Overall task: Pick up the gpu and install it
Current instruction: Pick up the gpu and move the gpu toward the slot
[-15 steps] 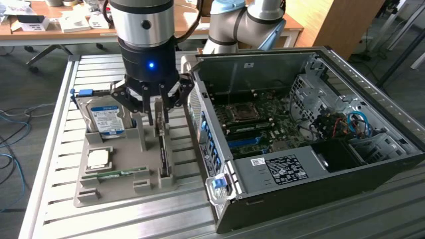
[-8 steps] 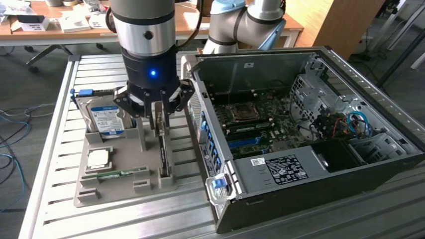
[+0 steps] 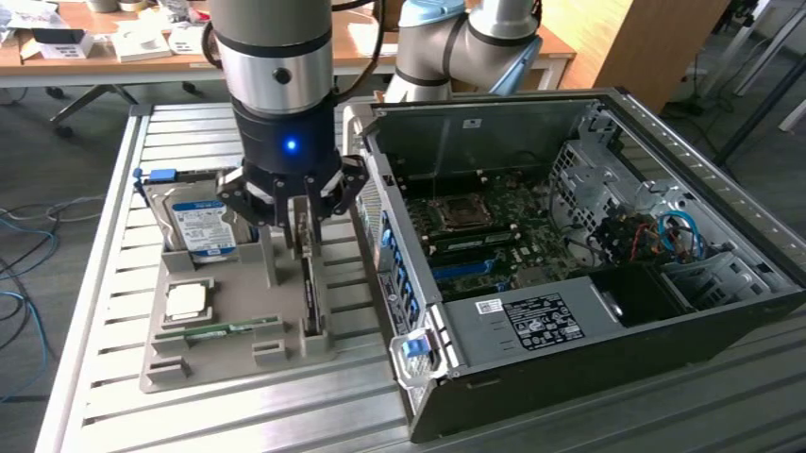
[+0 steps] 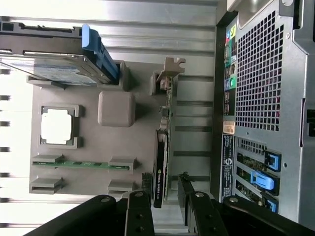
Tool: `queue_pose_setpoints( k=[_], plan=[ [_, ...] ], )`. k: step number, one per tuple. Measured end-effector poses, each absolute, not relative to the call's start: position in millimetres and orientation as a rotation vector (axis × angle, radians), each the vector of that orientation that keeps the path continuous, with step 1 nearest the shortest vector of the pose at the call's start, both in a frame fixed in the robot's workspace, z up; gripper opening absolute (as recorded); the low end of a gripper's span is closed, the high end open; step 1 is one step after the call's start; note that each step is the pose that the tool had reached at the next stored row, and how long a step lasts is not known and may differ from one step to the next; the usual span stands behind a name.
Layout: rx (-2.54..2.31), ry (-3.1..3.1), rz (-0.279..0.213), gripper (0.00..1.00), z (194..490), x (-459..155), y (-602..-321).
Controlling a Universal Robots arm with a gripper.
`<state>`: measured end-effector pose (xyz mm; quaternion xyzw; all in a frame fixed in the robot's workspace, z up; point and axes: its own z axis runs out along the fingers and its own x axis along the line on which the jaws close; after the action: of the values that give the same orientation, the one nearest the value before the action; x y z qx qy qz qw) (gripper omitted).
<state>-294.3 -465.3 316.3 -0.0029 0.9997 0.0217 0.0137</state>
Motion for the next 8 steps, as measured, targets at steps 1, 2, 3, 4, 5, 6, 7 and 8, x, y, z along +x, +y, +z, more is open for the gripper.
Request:
queue_pose_setpoints(
  k=[1, 2, 3, 4, 5, 6, 7, 8],
  plan=[
    [-0.009, 3.113, 0.068, 0.36, 314.5, -294.3, -465.3],
    [-0.009, 3.113, 0.068, 0.36, 312.6, -294.3, -465.3],
    [-0.009, 3.113, 0.068, 0.36, 310.9, -294.3, -465.3],
    [-0.009, 3.113, 0.068, 0.36, 309.0, -294.3, -465.3],
    [-0.009, 3.113, 0.068, 0.36, 307.1, -294.3, -465.3],
    [-0.009, 3.113, 0.068, 0.36, 306.4, -294.4, -465.3],
    [-0.009, 3.113, 0.067, 0.36, 306.4, -294.4, -465.3],
    [-0.009, 3.113, 0.067, 0.36, 306.5, -294.3, -465.3]
  ],
)
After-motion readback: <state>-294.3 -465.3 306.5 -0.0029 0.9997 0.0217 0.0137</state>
